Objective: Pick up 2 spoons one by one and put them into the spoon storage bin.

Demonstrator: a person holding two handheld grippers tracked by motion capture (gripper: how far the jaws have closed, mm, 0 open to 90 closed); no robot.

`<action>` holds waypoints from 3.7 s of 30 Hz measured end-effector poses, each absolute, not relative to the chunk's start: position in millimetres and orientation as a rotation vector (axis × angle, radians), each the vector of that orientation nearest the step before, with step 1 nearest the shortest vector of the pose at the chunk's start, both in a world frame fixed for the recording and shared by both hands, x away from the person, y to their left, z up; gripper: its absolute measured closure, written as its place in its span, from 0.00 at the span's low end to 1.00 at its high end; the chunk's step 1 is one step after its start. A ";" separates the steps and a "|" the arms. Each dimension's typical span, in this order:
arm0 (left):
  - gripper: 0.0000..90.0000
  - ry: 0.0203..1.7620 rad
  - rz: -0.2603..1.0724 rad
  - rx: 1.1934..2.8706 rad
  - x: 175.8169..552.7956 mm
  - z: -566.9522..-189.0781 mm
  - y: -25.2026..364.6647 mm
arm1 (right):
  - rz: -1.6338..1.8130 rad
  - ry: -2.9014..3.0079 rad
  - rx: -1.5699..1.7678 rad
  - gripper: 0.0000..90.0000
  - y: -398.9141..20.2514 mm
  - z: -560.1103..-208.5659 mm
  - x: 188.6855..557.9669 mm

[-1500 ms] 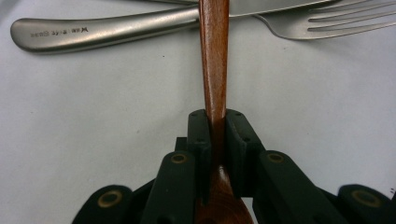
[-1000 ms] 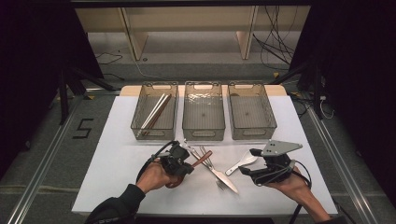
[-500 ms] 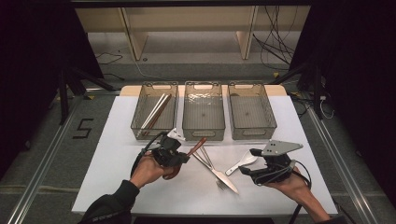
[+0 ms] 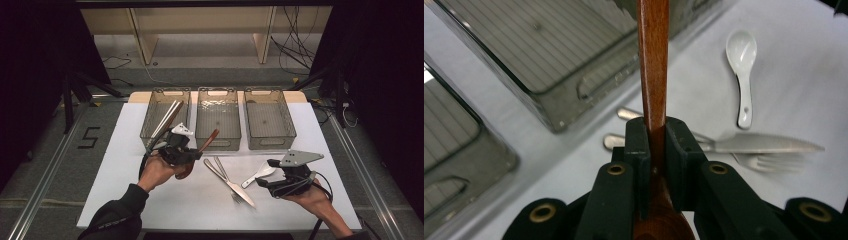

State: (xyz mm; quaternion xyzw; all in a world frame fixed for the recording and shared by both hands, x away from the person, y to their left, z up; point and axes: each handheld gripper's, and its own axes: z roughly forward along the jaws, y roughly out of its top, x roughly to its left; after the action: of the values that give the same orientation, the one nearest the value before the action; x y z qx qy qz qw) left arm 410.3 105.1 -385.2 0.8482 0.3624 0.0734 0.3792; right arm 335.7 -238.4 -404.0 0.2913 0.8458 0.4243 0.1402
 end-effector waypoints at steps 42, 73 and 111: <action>0.90 1.123 0.286 1.957 530.2 -370.6 73.5 | 1.244 2.437 0.842 0.30 -240.7 -404.1 336.9; 0.44 1.142 0.219 1.919 527.1 -368.6 76.4 | 1.245 2.441 0.839 0.30 -241.0 -404.0 336.7; 0.21 0.910 0.260 1.958 378.4 -380.7 149.7 | 1.049 2.600 0.766 0.29 -240.4 -417.5 374.8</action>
State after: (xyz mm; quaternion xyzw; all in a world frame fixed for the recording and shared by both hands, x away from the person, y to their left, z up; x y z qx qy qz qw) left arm 378.4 149.7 -380.7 0.7972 0.3706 0.1059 0.4646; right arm 374.8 -240.4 -417.5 0.2617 0.8885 0.3583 0.1173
